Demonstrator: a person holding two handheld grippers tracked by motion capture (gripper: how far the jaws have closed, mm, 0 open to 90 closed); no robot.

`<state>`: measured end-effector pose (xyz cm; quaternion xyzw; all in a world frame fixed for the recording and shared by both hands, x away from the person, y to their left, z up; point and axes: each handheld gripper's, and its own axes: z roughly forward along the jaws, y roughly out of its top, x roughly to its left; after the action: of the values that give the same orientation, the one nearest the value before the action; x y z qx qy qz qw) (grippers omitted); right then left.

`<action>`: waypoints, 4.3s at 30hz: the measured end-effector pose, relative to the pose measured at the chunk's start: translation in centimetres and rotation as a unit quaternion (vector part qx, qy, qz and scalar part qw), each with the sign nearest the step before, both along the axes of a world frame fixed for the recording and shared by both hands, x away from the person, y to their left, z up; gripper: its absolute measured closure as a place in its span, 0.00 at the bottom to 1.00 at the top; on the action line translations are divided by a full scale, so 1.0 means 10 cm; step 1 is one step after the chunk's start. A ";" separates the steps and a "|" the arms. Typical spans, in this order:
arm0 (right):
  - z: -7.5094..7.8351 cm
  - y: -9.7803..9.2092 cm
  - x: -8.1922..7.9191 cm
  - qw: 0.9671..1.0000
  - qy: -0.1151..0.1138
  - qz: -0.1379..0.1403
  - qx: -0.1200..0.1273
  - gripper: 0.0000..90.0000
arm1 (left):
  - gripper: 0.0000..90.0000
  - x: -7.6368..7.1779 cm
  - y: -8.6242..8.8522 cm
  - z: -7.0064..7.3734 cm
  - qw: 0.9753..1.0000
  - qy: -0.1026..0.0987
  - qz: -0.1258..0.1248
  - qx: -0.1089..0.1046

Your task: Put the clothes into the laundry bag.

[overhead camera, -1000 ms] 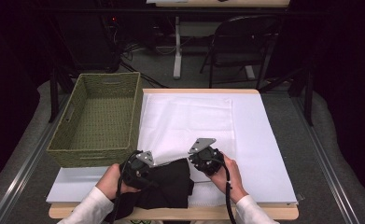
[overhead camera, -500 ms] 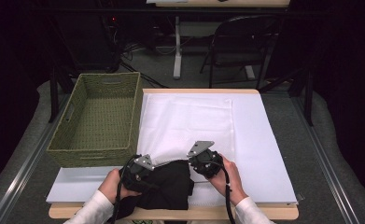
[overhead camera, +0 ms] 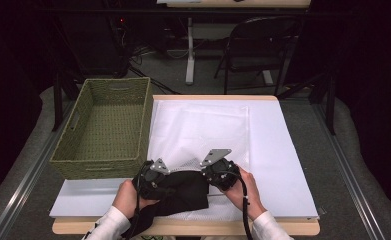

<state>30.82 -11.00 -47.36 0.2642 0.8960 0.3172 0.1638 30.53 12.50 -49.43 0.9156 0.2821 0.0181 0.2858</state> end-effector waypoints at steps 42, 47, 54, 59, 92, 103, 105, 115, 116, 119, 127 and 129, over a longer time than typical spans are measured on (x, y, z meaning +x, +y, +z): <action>0.05 -0.04 -0.01 1.000 0.009 -0.001 0.029 0.99 | 0.39 0.04 0.00 -0.09 0.999 -0.004 0.043 -0.029; 0.05 -0.04 -0.01 1.000 0.006 0.000 0.025 0.99 | 0.27 -0.11 0.25 -0.02 0.998 -0.004 0.046 -0.036; 0.05 -0.03 -0.02 1.000 0.003 0.002 0.023 0.99 | 0.21 -0.25 0.32 -0.10 0.999 0.012 0.031 -0.031; 0.04 -0.03 -0.02 1.000 0.005 0.002 0.021 0.99 | 0.31 -0.23 0.25 -0.20 1.000 0.010 0.024 -0.009; 0.04 0.02 -0.02 1.000 0.004 0.006 0.021 0.99 | 0.67 -0.04 0.05 -0.18 0.998 0.010 0.056 -0.033; 0.02 0.02 0.00 1.000 0.009 0.007 0.020 0.99 | 0.66 0.08 -0.04 -0.18 0.997 0.013 0.062 -0.041; 0.02 0.02 0.00 1.000 0.009 0.007 0.020 0.99 | 0.66 0.10 -0.07 -0.17 0.997 0.013 0.062 -0.043; 0.04 0.01 -0.01 1.000 0.007 0.008 0.023 0.99 | 0.65 0.28 -0.15 -0.18 0.997 0.017 0.056 -0.046; 0.03 0.01 -0.01 1.000 0.008 0.008 0.023 0.99 | 0.64 0.29 -0.15 -0.20 0.997 0.020 0.054 -0.048; 0.03 0.00 0.00 1.000 0.007 0.008 0.023 0.99 | 0.63 0.28 -0.15 -0.21 0.997 0.021 0.050 -0.049; 0.03 -0.02 0.00 1.000 0.003 0.007 0.027 0.99 | 0.42 0.25 -0.08 -0.15 0.997 0.025 0.044 -0.056; 0.03 -0.03 0.00 1.000 0.006 0.005 0.029 0.99 | 0.36 0.22 -0.02 -0.13 0.996 0.023 0.047 -0.068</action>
<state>30.84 -11.30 -47.07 0.2663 0.8885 0.3423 0.1496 32.72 12.33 -50.68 0.8803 0.3315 -0.0084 0.3394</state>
